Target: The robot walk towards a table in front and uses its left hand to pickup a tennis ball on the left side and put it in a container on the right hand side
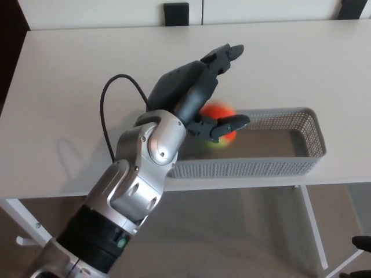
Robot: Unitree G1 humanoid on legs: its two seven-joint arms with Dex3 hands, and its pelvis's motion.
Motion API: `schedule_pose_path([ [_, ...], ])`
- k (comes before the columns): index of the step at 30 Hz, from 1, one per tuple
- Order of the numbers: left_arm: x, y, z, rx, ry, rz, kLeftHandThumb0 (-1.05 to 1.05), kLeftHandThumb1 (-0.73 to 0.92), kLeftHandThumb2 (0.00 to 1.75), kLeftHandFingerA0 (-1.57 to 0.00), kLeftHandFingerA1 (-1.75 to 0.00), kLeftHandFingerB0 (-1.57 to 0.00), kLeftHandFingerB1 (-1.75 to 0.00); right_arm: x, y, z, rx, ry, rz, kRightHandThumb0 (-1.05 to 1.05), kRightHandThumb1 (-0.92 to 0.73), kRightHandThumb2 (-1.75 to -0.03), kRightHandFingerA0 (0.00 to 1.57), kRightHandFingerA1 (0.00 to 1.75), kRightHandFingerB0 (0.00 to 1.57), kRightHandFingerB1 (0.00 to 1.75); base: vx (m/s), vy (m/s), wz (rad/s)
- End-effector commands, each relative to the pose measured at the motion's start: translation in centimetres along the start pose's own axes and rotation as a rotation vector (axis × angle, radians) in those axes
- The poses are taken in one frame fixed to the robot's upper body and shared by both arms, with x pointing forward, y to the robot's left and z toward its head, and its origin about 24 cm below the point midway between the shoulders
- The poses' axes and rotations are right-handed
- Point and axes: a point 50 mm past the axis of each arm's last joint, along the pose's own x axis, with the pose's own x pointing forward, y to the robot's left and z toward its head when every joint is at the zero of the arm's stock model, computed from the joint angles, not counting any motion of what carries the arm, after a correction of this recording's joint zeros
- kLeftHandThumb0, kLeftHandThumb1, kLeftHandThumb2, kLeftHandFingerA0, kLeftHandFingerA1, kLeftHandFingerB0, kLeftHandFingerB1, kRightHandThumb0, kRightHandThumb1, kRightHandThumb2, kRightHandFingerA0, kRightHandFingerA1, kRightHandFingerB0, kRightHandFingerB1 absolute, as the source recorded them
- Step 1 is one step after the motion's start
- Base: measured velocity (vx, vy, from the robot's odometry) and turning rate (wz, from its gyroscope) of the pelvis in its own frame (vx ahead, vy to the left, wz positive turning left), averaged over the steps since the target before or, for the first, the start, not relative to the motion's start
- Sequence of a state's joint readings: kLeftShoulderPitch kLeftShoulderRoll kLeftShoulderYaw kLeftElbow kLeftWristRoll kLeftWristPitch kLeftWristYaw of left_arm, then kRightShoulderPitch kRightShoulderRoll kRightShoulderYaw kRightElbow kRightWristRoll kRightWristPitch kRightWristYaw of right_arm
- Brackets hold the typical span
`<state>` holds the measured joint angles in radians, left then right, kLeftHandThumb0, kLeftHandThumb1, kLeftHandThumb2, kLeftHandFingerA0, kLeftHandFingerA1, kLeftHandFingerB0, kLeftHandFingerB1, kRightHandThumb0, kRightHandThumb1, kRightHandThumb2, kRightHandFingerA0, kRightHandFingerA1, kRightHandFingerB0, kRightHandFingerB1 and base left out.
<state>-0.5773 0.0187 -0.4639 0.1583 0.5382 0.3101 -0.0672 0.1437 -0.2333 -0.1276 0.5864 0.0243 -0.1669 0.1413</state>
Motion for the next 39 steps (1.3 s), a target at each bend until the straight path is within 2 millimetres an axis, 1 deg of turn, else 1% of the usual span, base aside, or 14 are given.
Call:
schedule_pose_path([
  [1,-0.2,0.5,-0.4,0.091,0.046,-0.034,-1.05,0.78,0.64,0.00,0.00,0.00,0.00,0.2,-0.5,0.5,-0.031,-0.008,-0.003,-0.64,-0.35,-0.59,0.49,1.00,0.29,0.85,0.00,0.000,0.00],
  [6,-0.4,0.6,-0.3,0.097,0.040,-0.047,-1.05,0.80,0.64,0.00,0.00,0.00,0.00,0.3,-0.5,0.6,-0.032,-0.011,-0.002,-0.63,-0.34,-0.58,0.50,1.01,0.29,0.85,0.00,0.000,0.00],
  [7,-0.8,0.7,0.0,0.074,0.024,-0.050,-1.03,0.63,1.09,0.00,0.00,0.00,0.00,0.3,-0.5,0.6,-0.026,-0.008,-0.001,-0.62,-0.33,-0.58,0.49,1.03,0.29,0.86,0.00,0.000,0.00],
  [19,-4.7,4.4,2.7,-0.001,-0.194,0.051,-1.03,0.67,1.08,0.00,0.00,0.00,0.00,0.4,-0.4,0.7,-0.048,-0.007,0.004,-0.62,-0.34,-0.58,0.50,1.00,0.29,0.84,0.00,0.000,0.00],
  [22,-8.2,5.9,3.7,-0.033,-0.280,0.076,-1.00,0.64,1.05,0.00,0.00,0.00,-0.01,0.5,-0.4,0.7,-0.053,-0.003,0.002,-0.63,-0.34,-0.58,0.48,1.01,0.28,0.85,0.00,0.000,0.00],
  [23,-9.9,6.2,3.8,-0.036,-0.307,0.082,-0.89,0.57,1.01,0.00,-0.08,0.00,-0.11,0.4,-0.5,0.6,-0.065,0.002,0.002,-0.63,-0.35,-0.59,0.48,1.02,0.29,0.85,0.00,0.000,0.00],
  [27,-16.8,6.6,3.6,-0.115,-0.373,0.021,-0.95,0.58,0.99,0.00,0.00,-0.03,-0.07,0.7,-1.0,1.0,-0.098,0.009,0.004,-0.63,-0.35,-0.58,0.48,1.04,0.29,0.86,0.00,0.000,0.00],
  [29,-18.9,6.5,3.4,-0.131,-0.379,0.006,-0.87,0.54,0.97,-0.03,-0.12,-0.08,-0.18,0.9,-1.0,1.1,-0.106,0.013,0.005,-0.64,-0.35,-0.58,0.48,1.04,0.29,0.87,0.00,0.000,0.00],
  [30,-20.0,6.1,2.9,-0.168,-0.380,-0.035,-0.95,0.57,0.73,-0.05,-0.20,-0.08,-0.21,1.0,-1.0,1.1,-0.112,0.017,0.006,-0.64,-0.36,-0.58,0.48,1.00,0.29,0.84,0.00,0.000,0.00],
  [33,-23.9,4.4,0.4,-0.337,-0.306,-0.192,-0.90,0.56,0.92,-0.04,-0.32,-0.06,-0.36,1.0,-1.0,0.8,-0.107,0.030,0.005,-0.61,-0.35,-0.58,0.50,0.99,0.30,0.83,0.00,0.000,0.00],
  [34,-25.4,3.8,-0.7,-0.400,-0.250,-0.237,-0.86,0.60,0.60,-0.20,-0.28,-0.22,-0.29,1.0,-1.0,0.5,-0.104,0.036,0.007,-0.61,-0.36,-0.58,0.51,0.99,0.29,0.83,0.00,0.000,0.00],
  [37,-28.2,2.9,-3.1,-0.469,-0.110,-0.296,-0.88,0.58,0.60,-0.32,-0.31,-0.30,-0.30,0.8,-0.8,0.0,-0.095,0.047,0.012,-0.64,-0.35,-0.58,0.50,1.03,0.28,0.87,0.00,0.000,0.00],
  [38,-29.5,2.5,-4.5,-0.526,-0.046,-0.361,-0.82,0.46,0.87,-0.35,-0.43,-0.36,-0.42,0.7,-0.7,-0.3,-0.082,0.053,0.018,-0.62,-0.35,-0.59,0.49,1.03,0.26,0.88,0.00,0.000,0.00],
  [39,-30.1,2.4,-5.1,-0.552,-0.020,-0.387,-0.82,0.46,0.87,-0.35,-0.43,-0.36,-0.42,0.6,-0.6,-0.5,-0.077,0.056,0.021,-0.62,-0.35,-0.59,0.49,1.03,0.26,0.88,0.00,0.000,0.00],
])
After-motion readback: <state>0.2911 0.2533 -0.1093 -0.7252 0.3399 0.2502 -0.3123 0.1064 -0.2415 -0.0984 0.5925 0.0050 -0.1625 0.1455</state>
